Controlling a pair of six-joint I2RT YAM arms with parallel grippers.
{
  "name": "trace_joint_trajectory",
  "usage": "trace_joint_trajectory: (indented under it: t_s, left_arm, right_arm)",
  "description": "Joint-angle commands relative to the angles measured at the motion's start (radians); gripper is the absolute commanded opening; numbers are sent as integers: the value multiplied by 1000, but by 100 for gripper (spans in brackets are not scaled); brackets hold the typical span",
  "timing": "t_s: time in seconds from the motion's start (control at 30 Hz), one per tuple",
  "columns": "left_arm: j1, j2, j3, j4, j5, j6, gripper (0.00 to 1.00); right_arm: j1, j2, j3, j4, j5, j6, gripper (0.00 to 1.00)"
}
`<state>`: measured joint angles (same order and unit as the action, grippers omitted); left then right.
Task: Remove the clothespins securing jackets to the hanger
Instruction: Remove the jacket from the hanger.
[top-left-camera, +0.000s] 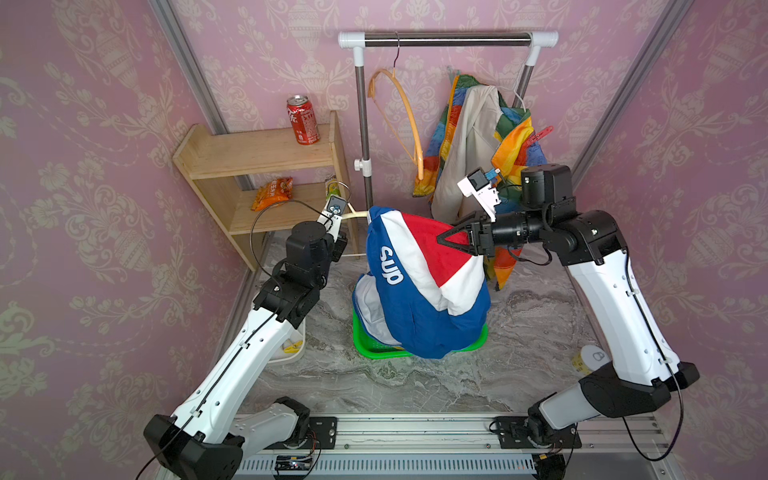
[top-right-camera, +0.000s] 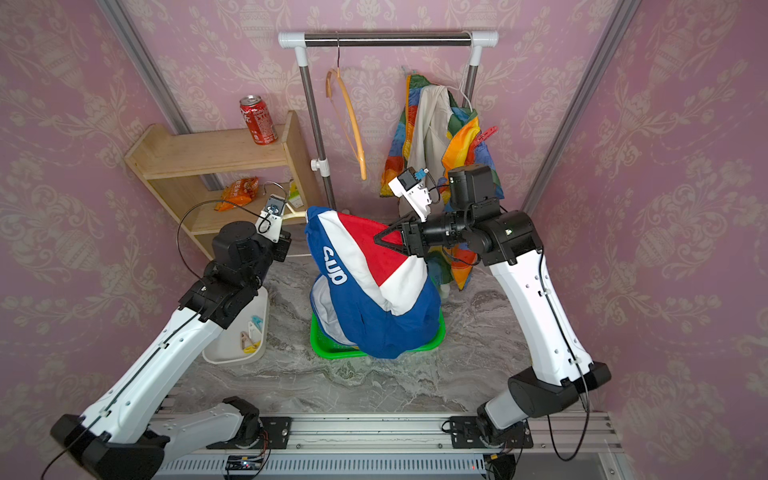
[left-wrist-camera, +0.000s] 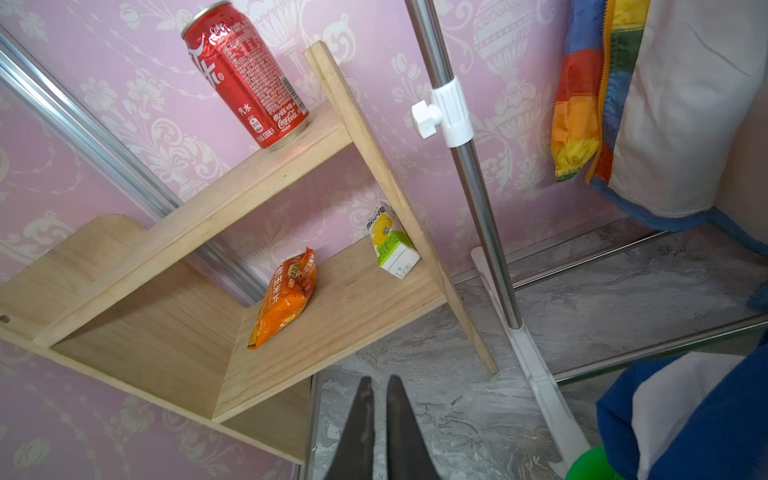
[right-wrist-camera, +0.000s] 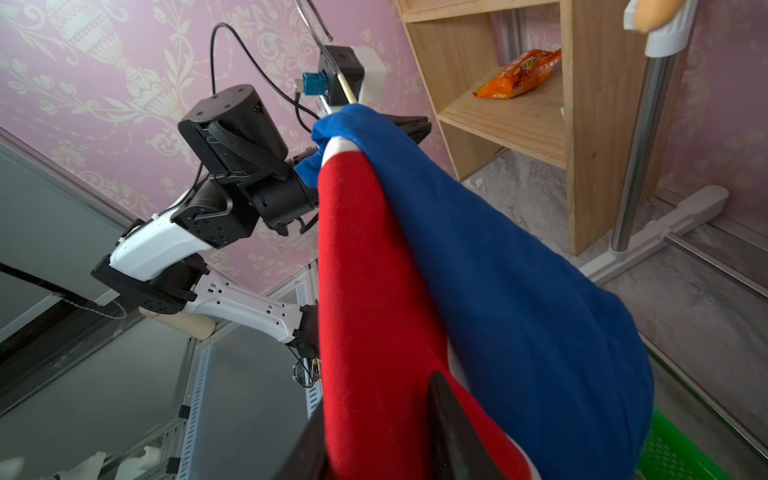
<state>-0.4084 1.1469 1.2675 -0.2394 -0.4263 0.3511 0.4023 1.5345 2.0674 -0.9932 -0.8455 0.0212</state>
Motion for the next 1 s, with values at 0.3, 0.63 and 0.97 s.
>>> trace_joint_trajectory:
  t_s: [0.3,0.63,0.97]
  left_arm:
    - [92,-8,33,-18,-16,-48,0]
    - [192,-38,3,-37,34,-76,0]
    - [209,-8,13,-26,119,-111,0]
  right_arm:
    - [32,49,-16,-152,251,-64,1]
    - [32,-11,-144,-169,294,-43,23]
    - [33,-85,-261,-49,322,37,9]
